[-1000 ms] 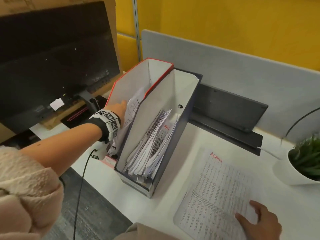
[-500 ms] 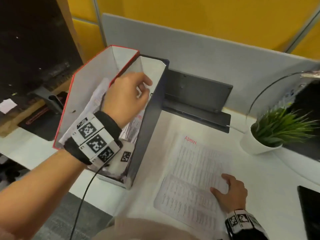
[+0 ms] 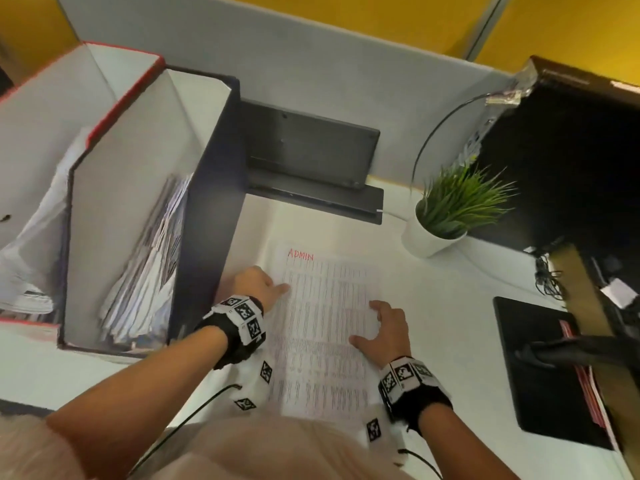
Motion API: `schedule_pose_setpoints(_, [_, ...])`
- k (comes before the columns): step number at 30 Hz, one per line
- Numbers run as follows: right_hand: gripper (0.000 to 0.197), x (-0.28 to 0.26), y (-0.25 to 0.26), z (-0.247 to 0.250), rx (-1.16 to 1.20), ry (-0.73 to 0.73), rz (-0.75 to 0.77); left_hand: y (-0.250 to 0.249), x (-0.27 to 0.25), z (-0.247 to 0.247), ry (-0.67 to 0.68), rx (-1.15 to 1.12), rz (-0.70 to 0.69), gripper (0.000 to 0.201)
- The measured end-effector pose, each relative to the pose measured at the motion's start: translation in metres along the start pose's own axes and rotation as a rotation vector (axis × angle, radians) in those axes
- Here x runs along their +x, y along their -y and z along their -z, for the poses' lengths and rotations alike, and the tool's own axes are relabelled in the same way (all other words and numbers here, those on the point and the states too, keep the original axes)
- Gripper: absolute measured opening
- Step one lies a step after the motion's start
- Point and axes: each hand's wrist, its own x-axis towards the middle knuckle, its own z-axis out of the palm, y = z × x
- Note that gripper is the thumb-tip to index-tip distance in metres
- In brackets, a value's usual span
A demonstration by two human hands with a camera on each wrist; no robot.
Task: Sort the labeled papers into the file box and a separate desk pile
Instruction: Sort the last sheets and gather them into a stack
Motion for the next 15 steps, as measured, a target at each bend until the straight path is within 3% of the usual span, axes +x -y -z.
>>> schedule_pose_setpoints(5, [0.079,-0.001,0.009,-0.003,0.176,0.085,-0.037,0.000,0.005,-0.004,-0.006,-0.053,0.057,0.039])
schedule_pose_setpoints(8, [0.087,-0.001,0.010,-0.004,0.292,0.096,-0.079,0.002,0.010,-0.006,-0.090,-0.147,0.039,0.032])
schedule_pose_setpoints(12, [0.100,0.000,0.008,0.000,0.424,0.050,-0.120,0.002,0.013,-0.011,-0.128,-0.182,-0.080,0.028])
schedule_pose_setpoints(15, [0.105,0.002,0.009,0.003,0.510,0.031,-0.156,0.004,0.008,-0.010,-0.141,-0.063,-0.248,0.034])
